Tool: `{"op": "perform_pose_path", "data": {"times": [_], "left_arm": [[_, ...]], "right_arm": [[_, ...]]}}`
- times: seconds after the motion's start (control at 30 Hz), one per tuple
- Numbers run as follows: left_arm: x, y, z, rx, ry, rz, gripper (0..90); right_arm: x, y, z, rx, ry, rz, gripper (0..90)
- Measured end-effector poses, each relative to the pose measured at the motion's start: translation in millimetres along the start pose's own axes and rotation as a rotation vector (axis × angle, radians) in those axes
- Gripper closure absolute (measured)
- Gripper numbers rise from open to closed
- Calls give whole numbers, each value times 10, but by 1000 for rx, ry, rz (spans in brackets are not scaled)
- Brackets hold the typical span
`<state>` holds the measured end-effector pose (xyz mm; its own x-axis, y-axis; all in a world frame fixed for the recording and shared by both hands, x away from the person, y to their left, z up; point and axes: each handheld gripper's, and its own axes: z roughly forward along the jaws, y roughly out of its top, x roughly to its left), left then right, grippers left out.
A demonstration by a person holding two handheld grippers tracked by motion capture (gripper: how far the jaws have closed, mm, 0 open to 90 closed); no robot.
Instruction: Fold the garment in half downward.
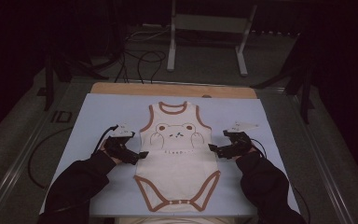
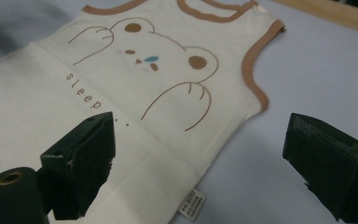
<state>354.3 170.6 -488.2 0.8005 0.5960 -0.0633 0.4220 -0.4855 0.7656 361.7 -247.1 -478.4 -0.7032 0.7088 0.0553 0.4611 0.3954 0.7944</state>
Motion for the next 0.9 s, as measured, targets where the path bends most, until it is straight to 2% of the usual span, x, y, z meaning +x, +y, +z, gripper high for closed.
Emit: {"op": "perform_pose_path", "data": {"times": [0.07,0.2,0.33,0.4,0.43,0.57,0.73,0.77,0.83,0.9], "left_arm": [[9,-16,56,32,-2,-1,0],[33,-42,130,61,1,-2,1],[79,-63,205,89,33,-17,10],[87,-67,219,91,42,-6,35],[100,-71,231,93,29,-11,43],[116,-72,277,124,44,-17,53],[102,-71,302,142,58,-4,127],[104,-70,315,139,51,-7,167],[109,-65,325,144,49,-6,238],[103,-56,326,143,56,5,286]], "right_arm": [[4,-22,62,18,6,-2,90],[13,-50,174,44,11,-1,90],[-3,-65,267,74,20,21,90],[-10,-72,307,93,13,4,131],[-17,-74,319,99,10,8,134],[-61,-84,386,125,-8,21,169],[-97,-90,424,140,-10,36,238],[-96,-92,435,146,-6,31,261],[-101,-92,456,158,-17,30,363],[-107,-92,472,159,-21,36,398]]}}
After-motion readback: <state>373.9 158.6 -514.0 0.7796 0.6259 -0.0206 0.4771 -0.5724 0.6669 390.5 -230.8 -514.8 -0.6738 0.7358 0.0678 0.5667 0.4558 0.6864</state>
